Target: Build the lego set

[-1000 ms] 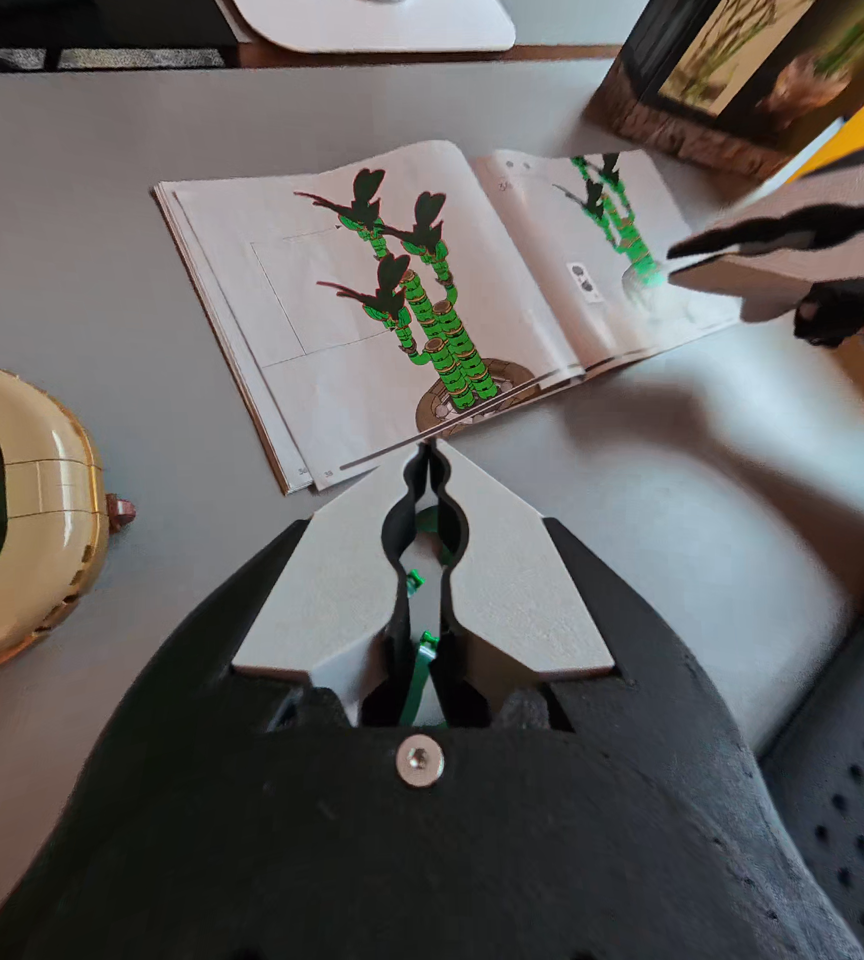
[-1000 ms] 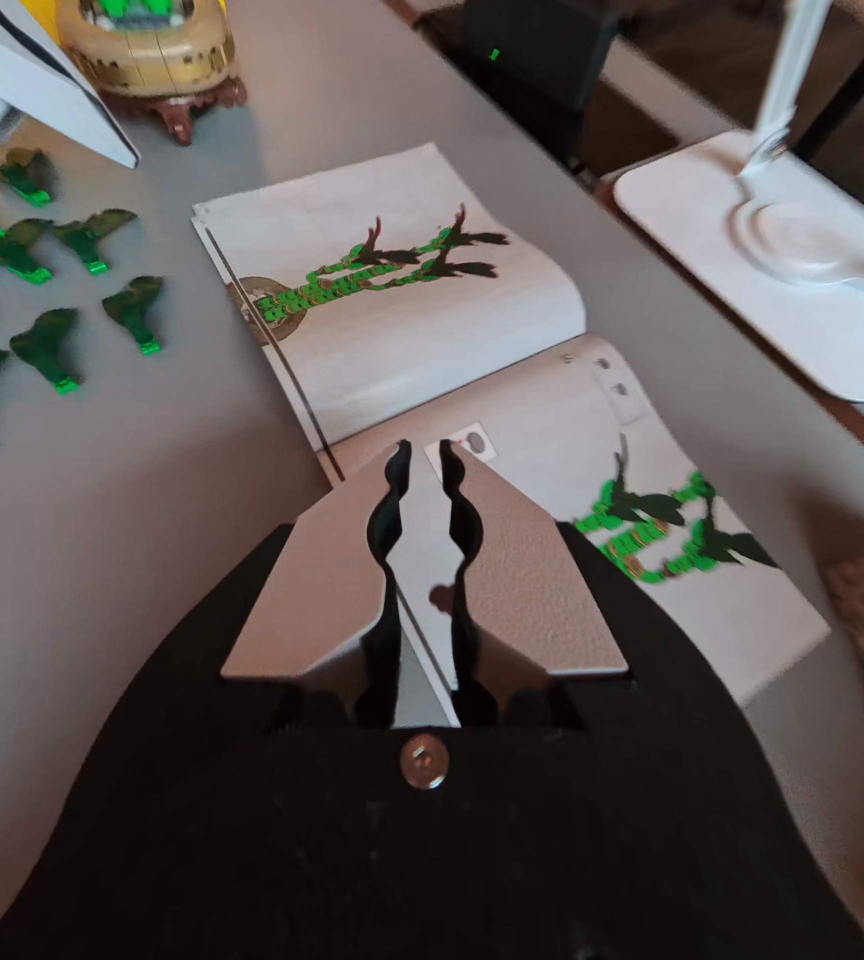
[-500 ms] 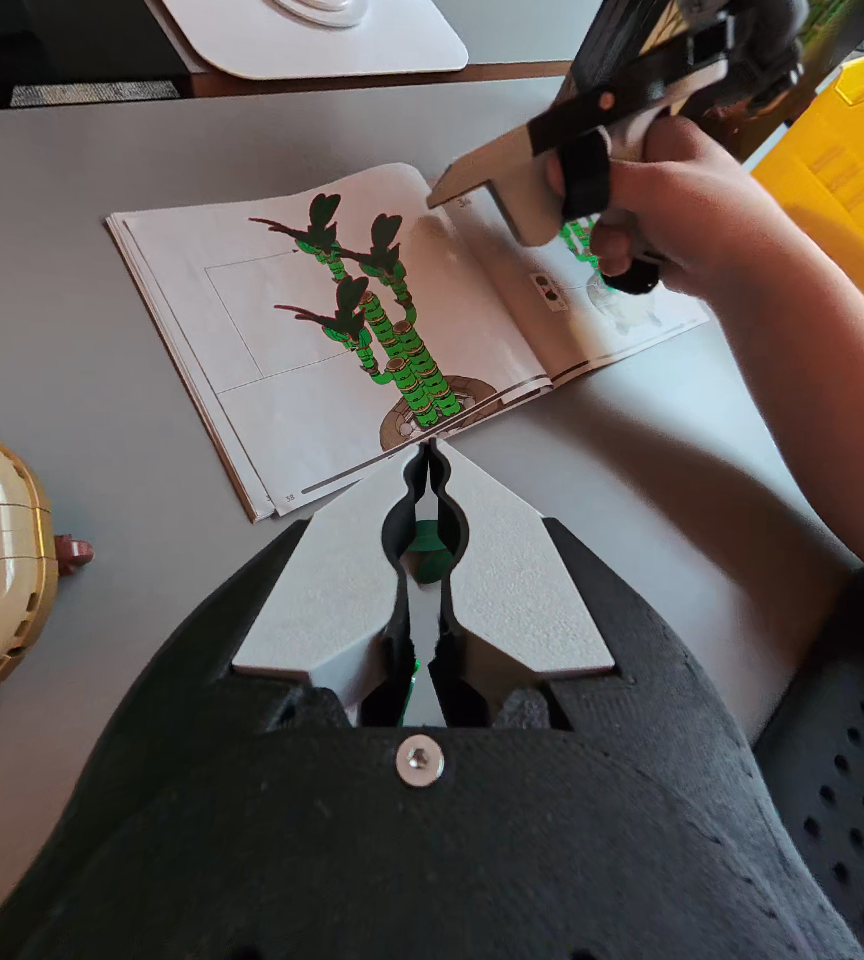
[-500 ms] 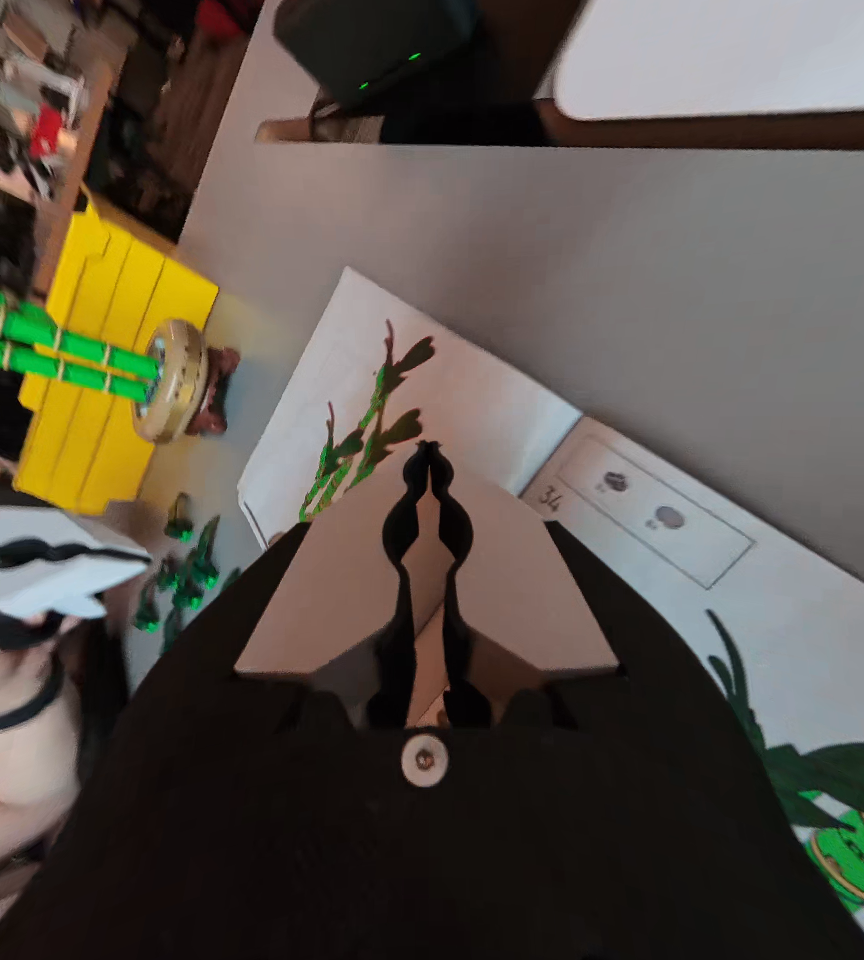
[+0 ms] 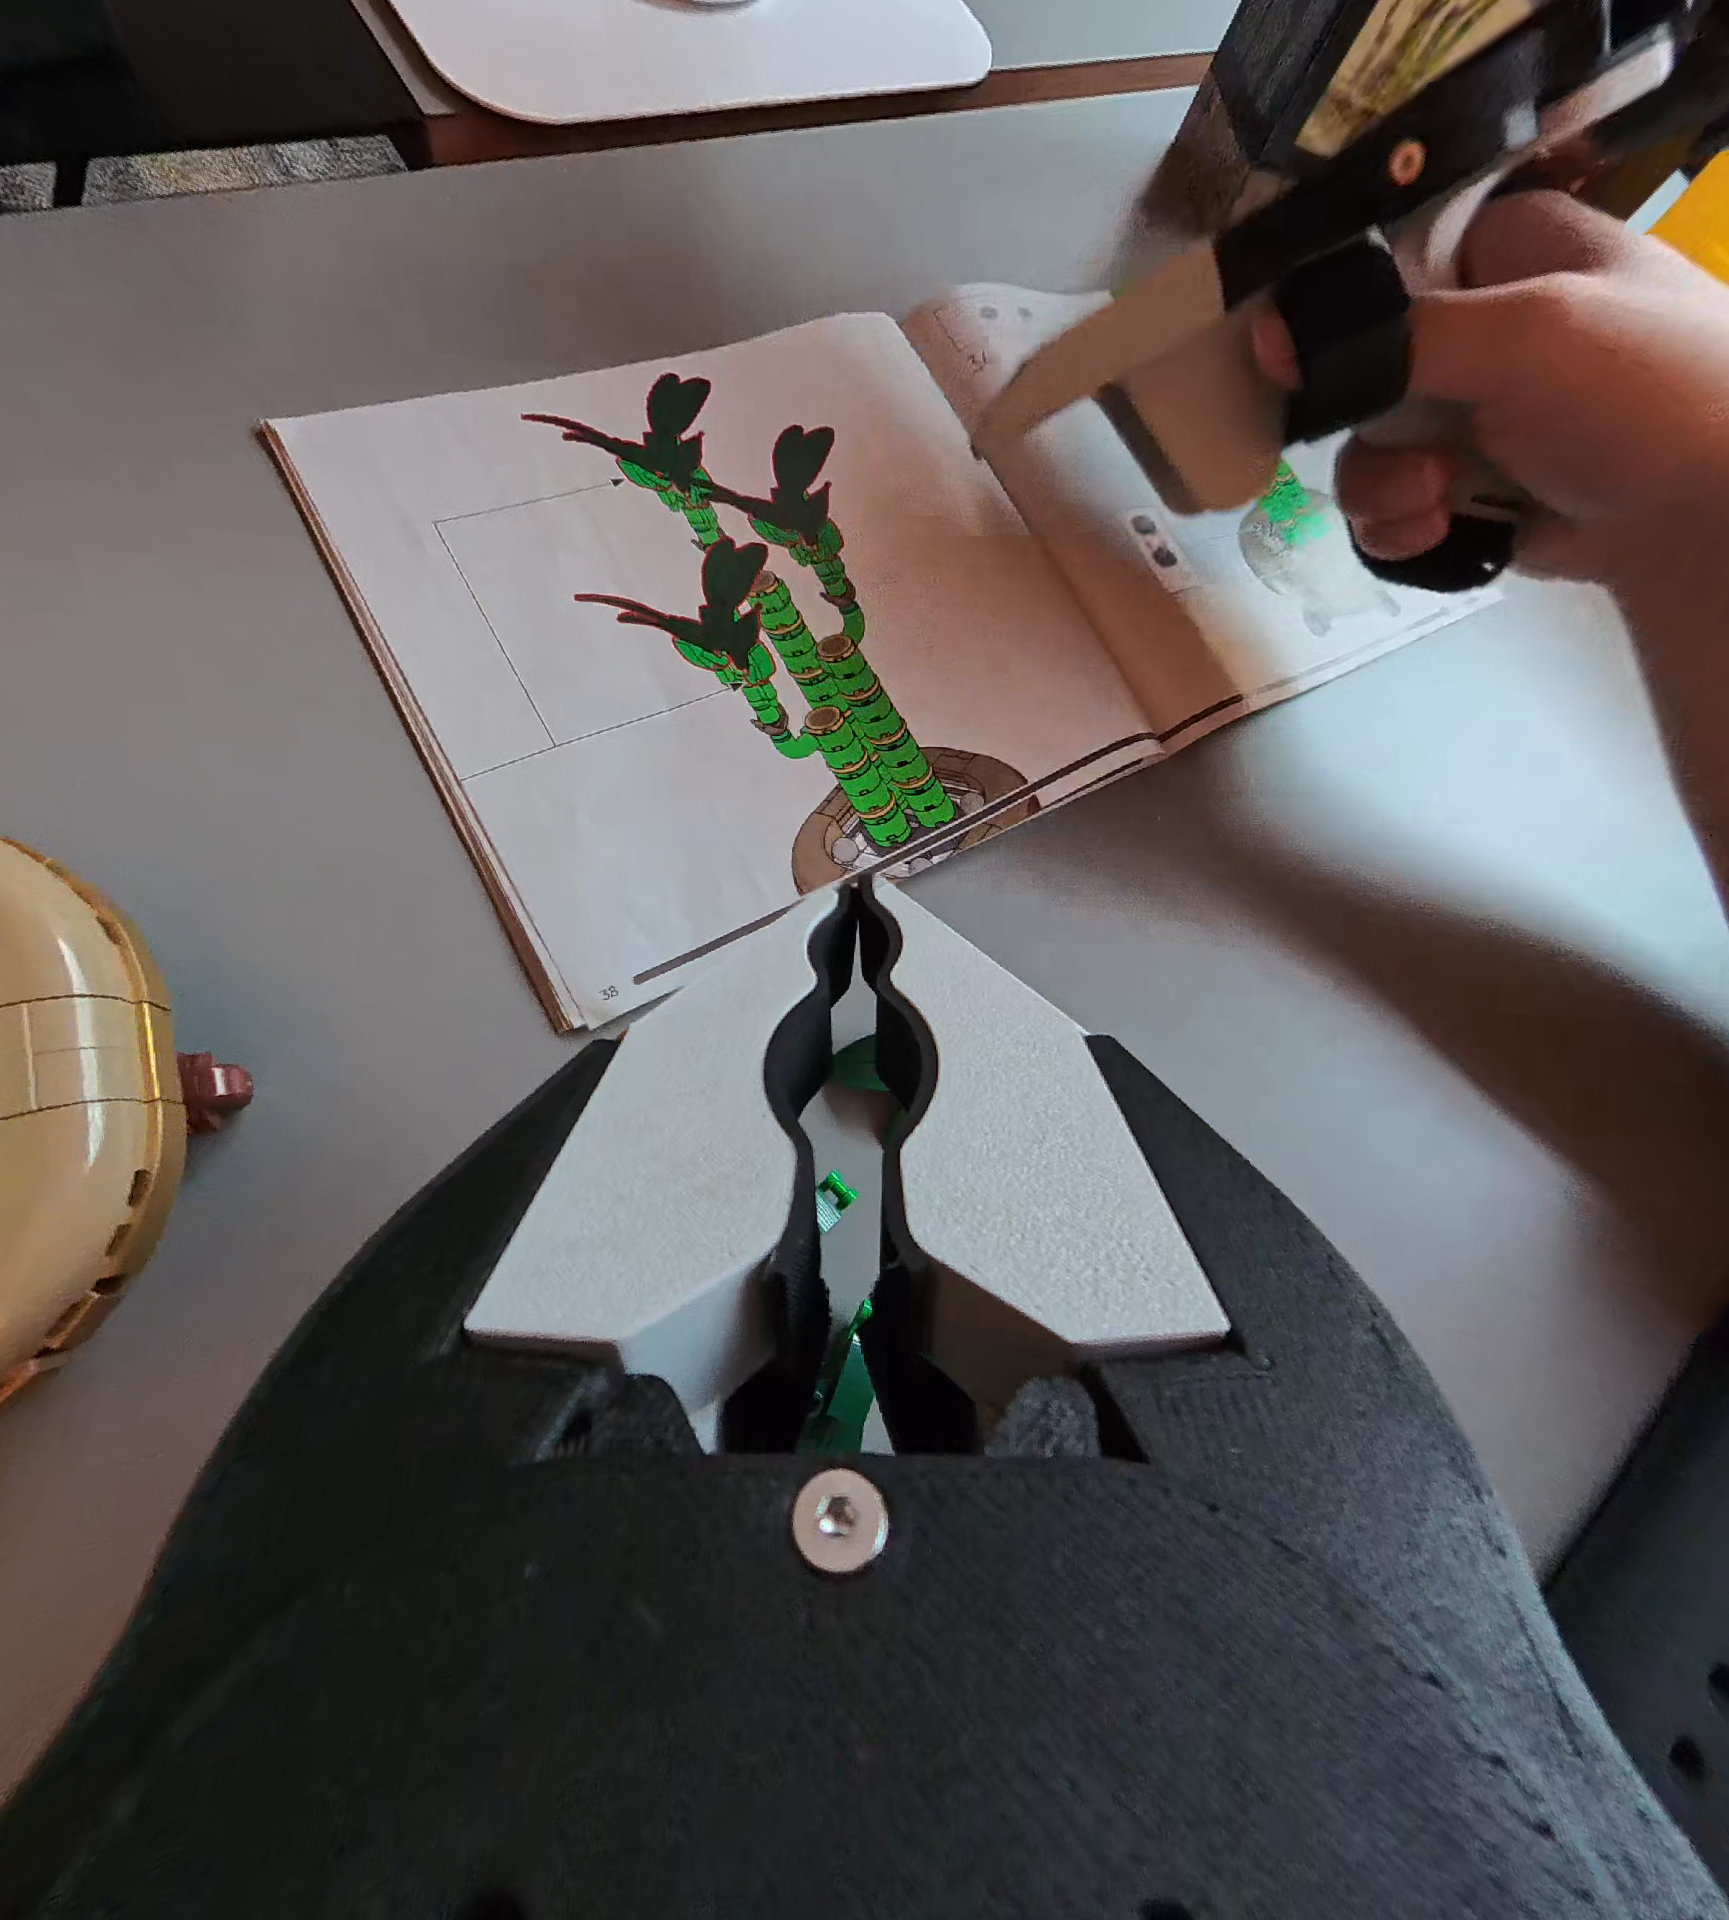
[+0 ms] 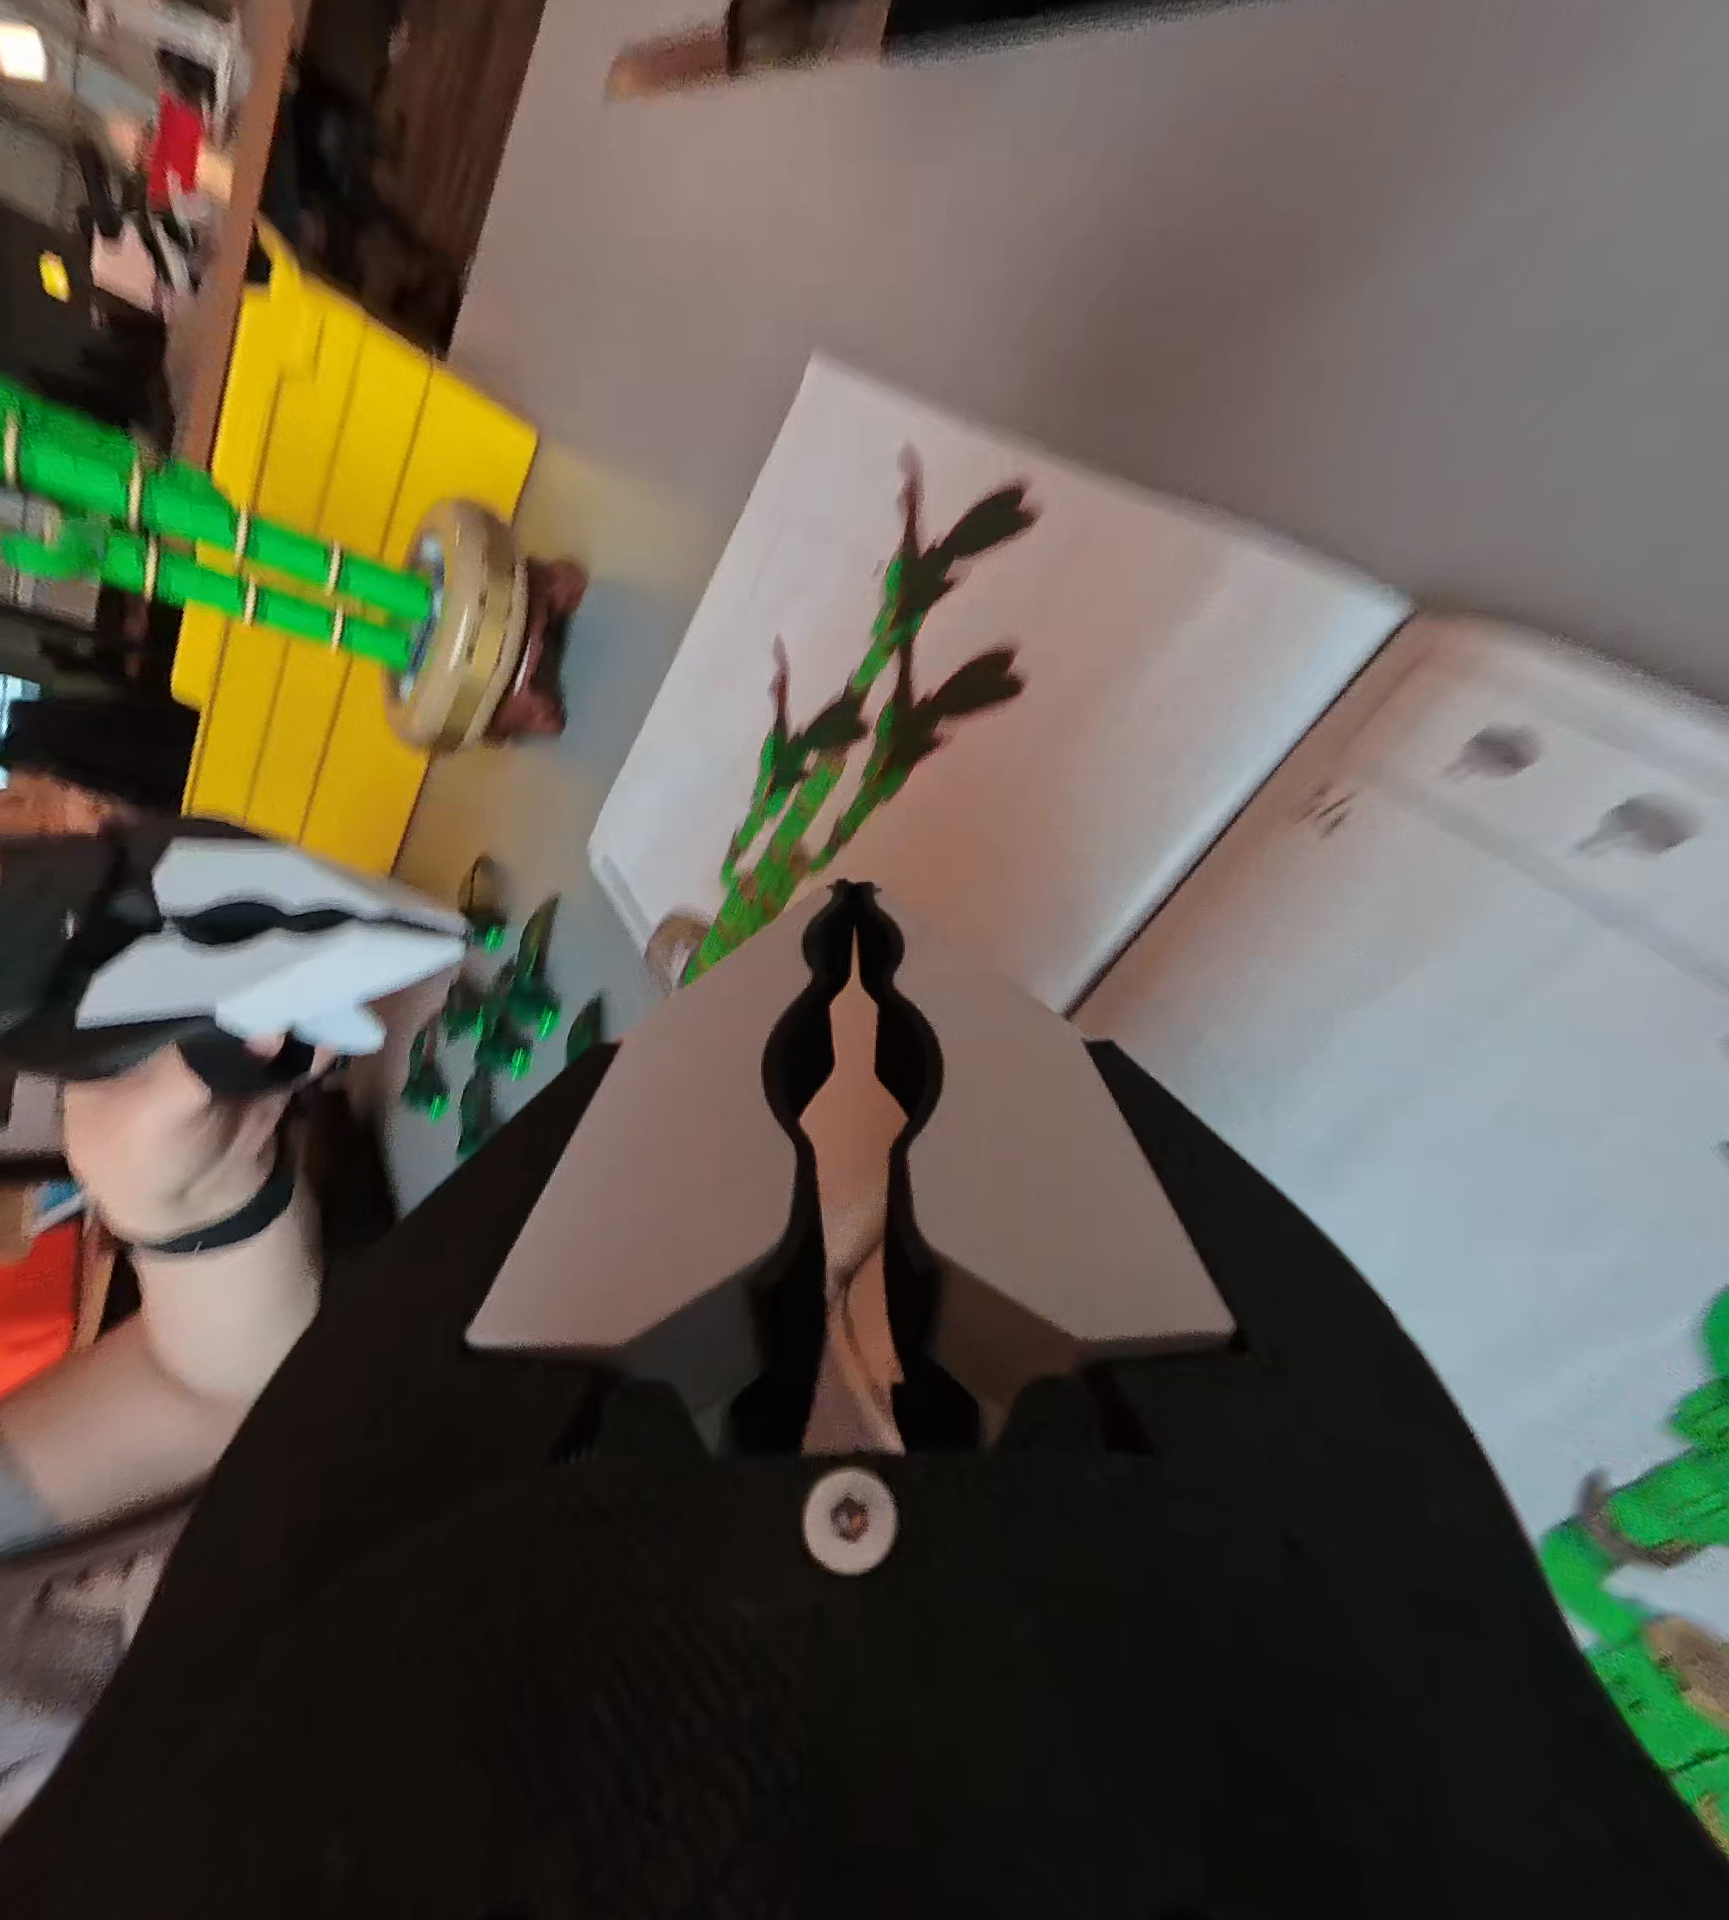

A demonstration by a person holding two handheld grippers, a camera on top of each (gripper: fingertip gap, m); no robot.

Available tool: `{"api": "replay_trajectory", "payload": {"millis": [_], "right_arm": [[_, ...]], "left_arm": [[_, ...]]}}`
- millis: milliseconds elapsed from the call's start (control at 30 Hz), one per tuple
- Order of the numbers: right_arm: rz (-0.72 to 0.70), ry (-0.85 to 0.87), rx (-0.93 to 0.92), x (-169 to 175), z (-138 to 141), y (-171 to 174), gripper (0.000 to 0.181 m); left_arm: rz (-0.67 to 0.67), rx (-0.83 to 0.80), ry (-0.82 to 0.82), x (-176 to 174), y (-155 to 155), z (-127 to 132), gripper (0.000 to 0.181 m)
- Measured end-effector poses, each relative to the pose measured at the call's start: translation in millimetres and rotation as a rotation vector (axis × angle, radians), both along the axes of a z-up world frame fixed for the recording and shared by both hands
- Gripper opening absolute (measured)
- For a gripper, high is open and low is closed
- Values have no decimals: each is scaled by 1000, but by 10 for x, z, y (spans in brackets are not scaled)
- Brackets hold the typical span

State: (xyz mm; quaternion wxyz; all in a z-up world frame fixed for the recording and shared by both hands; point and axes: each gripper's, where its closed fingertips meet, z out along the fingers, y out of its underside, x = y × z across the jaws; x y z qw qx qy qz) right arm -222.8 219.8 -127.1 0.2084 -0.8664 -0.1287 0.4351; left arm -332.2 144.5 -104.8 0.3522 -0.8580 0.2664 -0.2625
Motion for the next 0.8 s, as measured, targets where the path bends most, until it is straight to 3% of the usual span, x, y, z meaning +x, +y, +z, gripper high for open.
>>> {"api": "replay_trajectory", "payload": {"millis": [33,233,300,367,433,567,667,800], "right_arm": [[53,-20,-34,-27,-34,-138,0],[145,-148,-90,10,-297,-406,0],[155,-153,-88,13,-211,-419,0],[179,-235,-34,29,45,-511,0],[184,-440,20,123,335,-702,0],[243,-839,43,303,693,-1452,0],[341,-1014,26,333,670,-1934,0],[432,-1242,-1,544,591,-2195,0]], "left_arm": [[1,2,-8,-3,0,16,0],[12,36,-30,-42,7,132,0],[39,84,-40,-116,41,238,0],[90,149,-58,-242,95,389,0],[158,224,-71,-424,158,558,0],[334,387,-101,-885,245,914,0],[439,449,-101,-1149,266,1001,21],[496,473,47,-1346,367,851,39]]}}
